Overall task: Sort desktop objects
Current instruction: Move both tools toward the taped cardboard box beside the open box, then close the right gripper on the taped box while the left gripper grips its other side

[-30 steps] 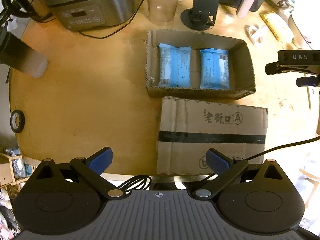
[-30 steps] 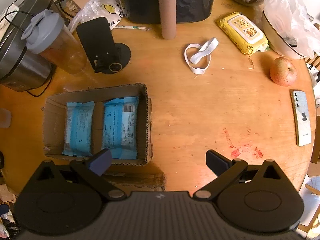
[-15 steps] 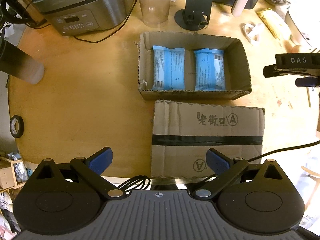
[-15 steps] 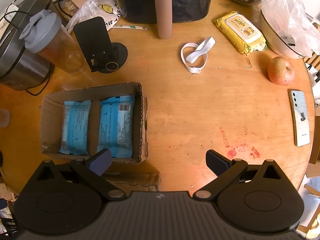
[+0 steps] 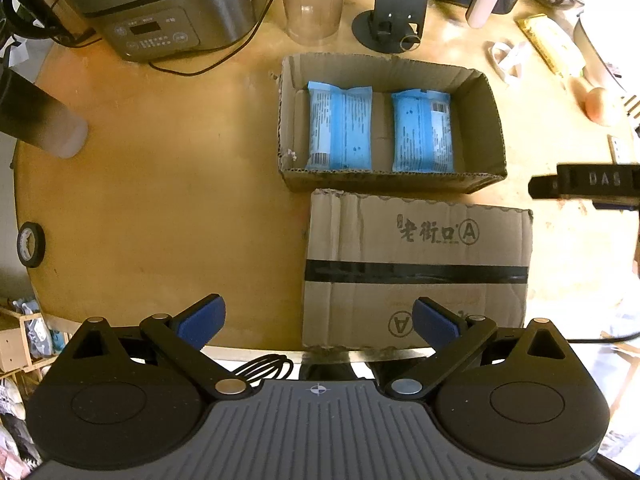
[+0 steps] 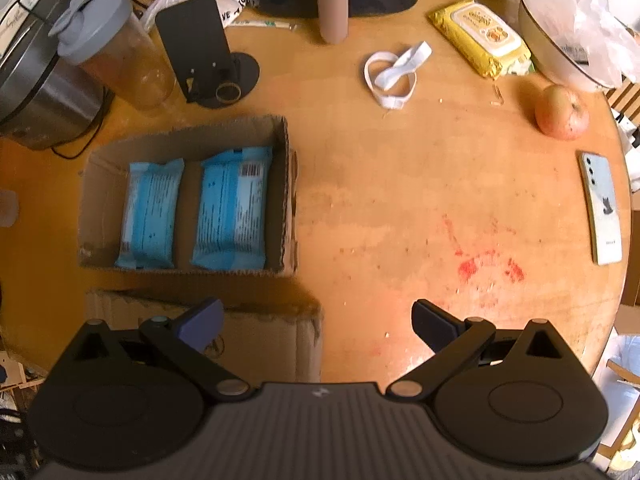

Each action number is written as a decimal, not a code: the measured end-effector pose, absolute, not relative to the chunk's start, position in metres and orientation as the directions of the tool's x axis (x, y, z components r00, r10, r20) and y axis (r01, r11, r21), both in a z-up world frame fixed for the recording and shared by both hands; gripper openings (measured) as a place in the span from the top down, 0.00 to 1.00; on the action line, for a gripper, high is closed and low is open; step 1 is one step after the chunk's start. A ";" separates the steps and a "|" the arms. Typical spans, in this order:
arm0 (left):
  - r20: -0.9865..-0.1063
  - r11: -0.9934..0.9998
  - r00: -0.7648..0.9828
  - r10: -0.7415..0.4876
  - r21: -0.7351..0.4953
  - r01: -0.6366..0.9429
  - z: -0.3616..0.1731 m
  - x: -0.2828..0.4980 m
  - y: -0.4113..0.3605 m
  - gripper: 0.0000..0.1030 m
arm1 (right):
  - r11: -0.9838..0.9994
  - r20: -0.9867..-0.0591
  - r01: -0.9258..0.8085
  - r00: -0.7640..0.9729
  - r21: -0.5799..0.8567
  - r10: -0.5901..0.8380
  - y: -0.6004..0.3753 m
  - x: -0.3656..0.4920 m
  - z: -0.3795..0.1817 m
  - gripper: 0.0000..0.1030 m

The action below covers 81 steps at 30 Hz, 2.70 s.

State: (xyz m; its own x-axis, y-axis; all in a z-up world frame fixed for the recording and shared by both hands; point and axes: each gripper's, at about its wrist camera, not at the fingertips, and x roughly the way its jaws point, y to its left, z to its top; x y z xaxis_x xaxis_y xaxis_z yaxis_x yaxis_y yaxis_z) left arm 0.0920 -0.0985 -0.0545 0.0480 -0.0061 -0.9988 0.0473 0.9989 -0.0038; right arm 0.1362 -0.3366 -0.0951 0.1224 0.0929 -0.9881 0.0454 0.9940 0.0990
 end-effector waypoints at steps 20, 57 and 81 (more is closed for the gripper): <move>-0.999 0.998 0.039 -0.031 -0.029 0.057 -0.066 0.089 -0.098 0.00 | 0.992 -0.993 0.070 0.053 0.107 0.104 -0.333 0.085 -0.109 0.00; -0.989 0.990 0.046 -0.139 -0.139 0.004 -0.128 0.092 -0.072 0.00 | 0.975 -0.981 0.126 0.100 0.180 0.168 -0.348 0.067 -0.136 0.00; -0.847 0.852 0.096 -0.523 -0.517 0.075 -0.162 0.091 -0.030 0.01 | 0.807 -0.793 0.024 0.203 0.590 0.574 -0.389 0.057 -0.175 0.00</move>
